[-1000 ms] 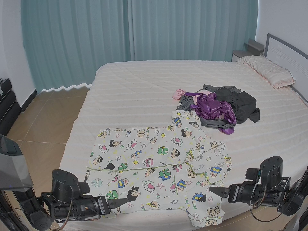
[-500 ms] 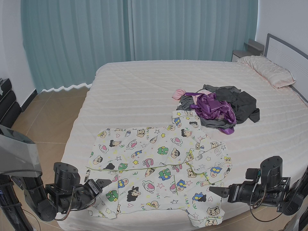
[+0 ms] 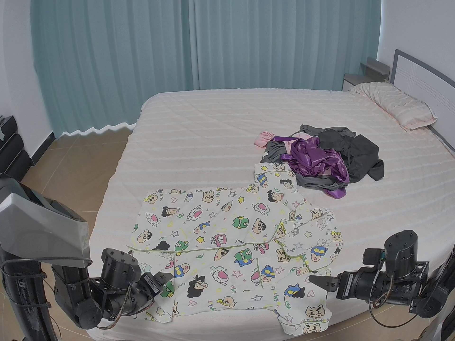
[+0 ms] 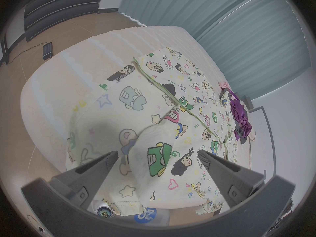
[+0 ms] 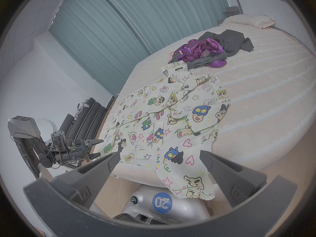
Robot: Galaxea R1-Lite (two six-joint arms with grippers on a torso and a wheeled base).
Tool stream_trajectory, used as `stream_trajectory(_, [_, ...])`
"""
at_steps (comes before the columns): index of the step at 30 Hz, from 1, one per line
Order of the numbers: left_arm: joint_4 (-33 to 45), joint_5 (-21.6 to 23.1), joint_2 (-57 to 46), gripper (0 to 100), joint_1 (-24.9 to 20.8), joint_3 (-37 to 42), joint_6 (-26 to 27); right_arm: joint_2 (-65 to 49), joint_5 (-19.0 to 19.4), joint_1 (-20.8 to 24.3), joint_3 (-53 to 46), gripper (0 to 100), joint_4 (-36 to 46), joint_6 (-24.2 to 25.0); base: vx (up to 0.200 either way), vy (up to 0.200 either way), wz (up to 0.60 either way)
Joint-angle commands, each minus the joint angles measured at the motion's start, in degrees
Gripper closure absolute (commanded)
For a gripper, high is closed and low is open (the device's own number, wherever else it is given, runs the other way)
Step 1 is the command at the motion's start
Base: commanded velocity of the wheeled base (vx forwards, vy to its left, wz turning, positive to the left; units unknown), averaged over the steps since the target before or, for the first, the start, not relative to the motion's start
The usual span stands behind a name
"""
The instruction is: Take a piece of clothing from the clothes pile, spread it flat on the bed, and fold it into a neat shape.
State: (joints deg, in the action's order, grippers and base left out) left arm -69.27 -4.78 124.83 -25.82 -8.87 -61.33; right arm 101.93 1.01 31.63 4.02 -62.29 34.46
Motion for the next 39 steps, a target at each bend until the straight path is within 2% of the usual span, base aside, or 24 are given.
stream_trajectory(1, [0.0, -0.1, 0.8, 0, 0.0, -0.3, 0.0, 0.0, 0.0, 0.1, 0.0, 0, 0.0, 0.0, 0.000, 0.000, 0.00])
stream_trajectory(4, [0.0, -0.1, 0.9, 0, -0.1, -0.4, 0.1, 0.0, 0.0, 0.1, 0.1, 0, 0.0, -0.1, 0.000, 0.000, 0.00])
stream_trajectory(5, [0.0, -0.1, 0.9, 100, -0.1, -0.4, 0.1, 0.0, 0.0, 0.1, 0.1, 0, 0.0, -0.1, 0.000, 0.000, 0.00])
stream_trajectory(15, [0.0, -3.0, -0.5, 100, 0.7, -1.1, 0.1, -0.1, 0.0, 0.1, 0.0, 0, 0.0, -0.2, 0.000, 0.000, 0.00])
stream_trajectory(22, [0.0, -3.2, -3.9, 100, 0.9, -1.8, 1.0, -0.6, 0.0, 0.1, 0.0, 0, 0.0, -0.1, 0.000, 0.000, 0.00])
stream_trajectory(25, [0.0, -3.3, -6.4, 100, 2.0, -1.5, 5.4, -1.6, 0.0, 0.1, 0.0, 0, 0.0, -0.1, 0.000, 0.000, 0.00])
stream_trajectory(27, [-0.1, -3.3, -6.6, 100, 3.4, -0.9, 10.7, -2.1, 0.0, 0.1, 0.0, 0, 0.1, -0.1, 0.000, 0.000, 0.00])
stream_trajectory(33, [-0.4, -2.5, -6.6, 100, 8.9, -0.9, 18.9, -2.2, 0.0, 0.1, 0.0, 0, 0.0, -0.1, 0.000, 0.000, 0.00])
stream_trajectory(34, [-0.4, -1.5, -6.6, 100, 10.5, -1.2, 21.0, -2.2, 0.0, 0.2, -0.1, 0, 0.0, -0.1, 0.000, 0.000, 0.00])
stream_trajectory(38, [-0.4, 1.6, -6.6, 100, 13.3, -1.8, 24.0, -2.2, 0.0, 0.2, 0.0, 0, 0.1, -0.1, 0.000, 0.000, 0.00])
stream_trajectory(39, [-0.4, 3.6, -6.4, 100, 14.4, -2.5, 25.0, -2.2, 0.0, 0.2, -0.1, 0, 0.1, -0.1, 0.000, 0.000, 0.00])
